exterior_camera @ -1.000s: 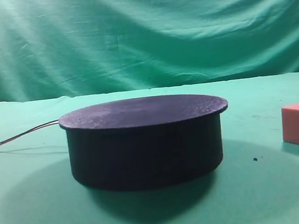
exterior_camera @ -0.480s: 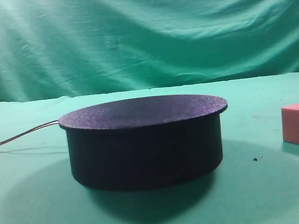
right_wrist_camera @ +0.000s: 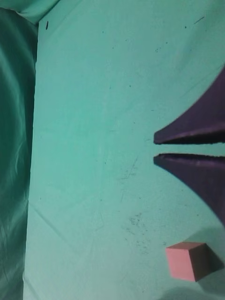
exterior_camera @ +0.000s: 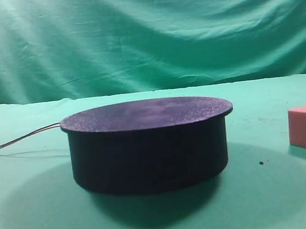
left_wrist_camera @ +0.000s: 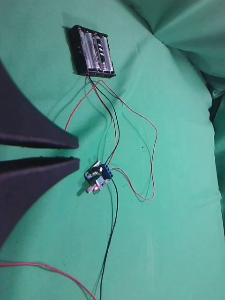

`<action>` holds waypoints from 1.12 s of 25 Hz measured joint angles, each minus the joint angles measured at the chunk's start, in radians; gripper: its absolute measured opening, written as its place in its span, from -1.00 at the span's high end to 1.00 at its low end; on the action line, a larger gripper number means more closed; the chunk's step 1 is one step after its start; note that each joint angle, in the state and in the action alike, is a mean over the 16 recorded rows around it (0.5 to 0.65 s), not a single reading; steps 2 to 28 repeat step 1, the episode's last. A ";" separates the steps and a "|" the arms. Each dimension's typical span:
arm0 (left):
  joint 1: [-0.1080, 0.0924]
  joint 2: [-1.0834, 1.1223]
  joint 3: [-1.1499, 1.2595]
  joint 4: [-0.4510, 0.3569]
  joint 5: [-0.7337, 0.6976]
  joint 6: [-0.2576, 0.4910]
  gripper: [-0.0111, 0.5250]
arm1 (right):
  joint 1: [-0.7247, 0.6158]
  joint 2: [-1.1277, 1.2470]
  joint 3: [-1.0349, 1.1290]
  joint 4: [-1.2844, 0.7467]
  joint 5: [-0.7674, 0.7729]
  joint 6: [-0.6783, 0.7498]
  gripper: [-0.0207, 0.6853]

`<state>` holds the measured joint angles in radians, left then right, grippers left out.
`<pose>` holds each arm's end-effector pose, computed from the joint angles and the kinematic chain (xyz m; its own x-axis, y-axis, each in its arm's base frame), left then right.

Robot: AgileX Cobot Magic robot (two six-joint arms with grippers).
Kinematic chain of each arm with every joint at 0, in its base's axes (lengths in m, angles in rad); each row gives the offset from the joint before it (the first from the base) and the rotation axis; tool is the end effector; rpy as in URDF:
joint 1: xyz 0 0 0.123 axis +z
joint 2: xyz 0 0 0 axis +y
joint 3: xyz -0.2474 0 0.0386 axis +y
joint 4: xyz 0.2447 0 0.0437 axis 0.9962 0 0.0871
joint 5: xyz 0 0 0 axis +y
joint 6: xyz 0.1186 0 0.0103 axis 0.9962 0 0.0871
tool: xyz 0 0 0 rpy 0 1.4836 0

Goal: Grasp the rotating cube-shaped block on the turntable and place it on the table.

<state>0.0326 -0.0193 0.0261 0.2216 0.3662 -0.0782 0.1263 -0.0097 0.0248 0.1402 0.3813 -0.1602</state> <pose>0.1106 0.0130 0.1663 -0.2856 0.1191 -0.9509 -0.0720 0.9868 0.1452 0.1093 0.0201 0.1633 -0.2933 -0.0674 -0.9536 -0.1839 0.9829 -0.0129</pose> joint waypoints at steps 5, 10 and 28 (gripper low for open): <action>0.000 0.000 0.000 0.000 0.000 0.000 0.96 | 0.000 0.000 0.000 0.000 0.000 0.000 0.80; 0.000 0.000 0.000 0.000 0.000 0.000 0.96 | 0.000 0.000 0.000 0.000 0.000 0.000 0.80; 0.000 0.000 0.000 0.000 0.000 0.000 0.96 | 0.000 0.000 0.000 0.000 0.000 0.000 0.80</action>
